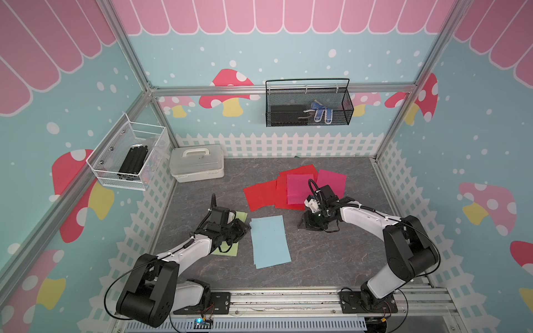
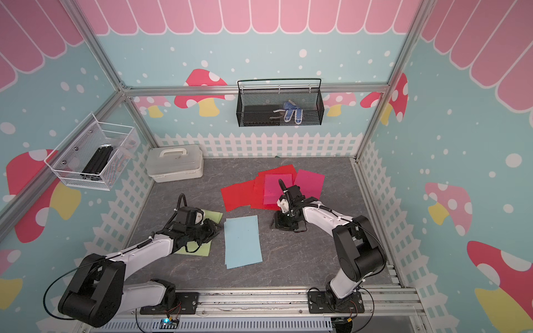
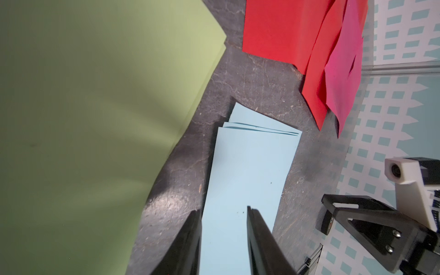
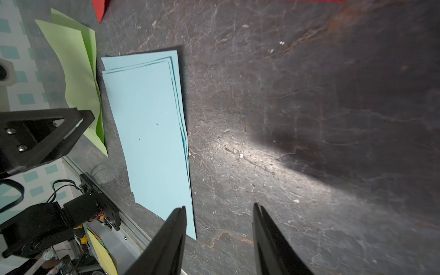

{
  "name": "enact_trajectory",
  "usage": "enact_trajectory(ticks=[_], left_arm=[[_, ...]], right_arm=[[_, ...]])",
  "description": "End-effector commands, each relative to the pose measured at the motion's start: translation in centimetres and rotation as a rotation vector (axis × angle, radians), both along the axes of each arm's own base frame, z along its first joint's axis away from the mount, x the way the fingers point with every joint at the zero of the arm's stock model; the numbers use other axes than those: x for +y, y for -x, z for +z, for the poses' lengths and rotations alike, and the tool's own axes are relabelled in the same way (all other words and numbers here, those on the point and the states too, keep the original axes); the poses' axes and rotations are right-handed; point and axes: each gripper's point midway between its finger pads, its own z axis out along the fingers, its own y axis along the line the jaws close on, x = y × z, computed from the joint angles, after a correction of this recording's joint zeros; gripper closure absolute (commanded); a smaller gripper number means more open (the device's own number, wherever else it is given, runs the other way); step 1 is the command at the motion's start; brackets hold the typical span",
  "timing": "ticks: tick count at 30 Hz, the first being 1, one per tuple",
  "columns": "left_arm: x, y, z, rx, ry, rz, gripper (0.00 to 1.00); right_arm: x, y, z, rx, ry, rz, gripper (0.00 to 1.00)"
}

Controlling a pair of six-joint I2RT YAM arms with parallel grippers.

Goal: Sort the scattered colored papers by color
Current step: Place the colored paper, then adjust the colored paper at the center of the board.

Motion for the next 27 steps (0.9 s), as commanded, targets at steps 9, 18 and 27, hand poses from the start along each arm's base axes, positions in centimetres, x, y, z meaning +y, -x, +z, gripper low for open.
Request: enact_trajectory(ticks=[9,18,27], left_arm=[[1.2,-2.2,-0.7,0.005,-0.085,0.011,0.66],[1.0,-3.4,-1.1,0.013,-0.092,0.004,0.68],[0.5,-4.5,-1.2,0.008,-0.074,-0.003,0.69]], right_arm=[[1.9,4.4,-2.8,0.08,0.112,0.143,0.7],[0.6,6.9,-4.4,0.113,0.22,0.196,0.81],[0.3,8.5,-6.1,0.156,0.272,0.245,0.84]])
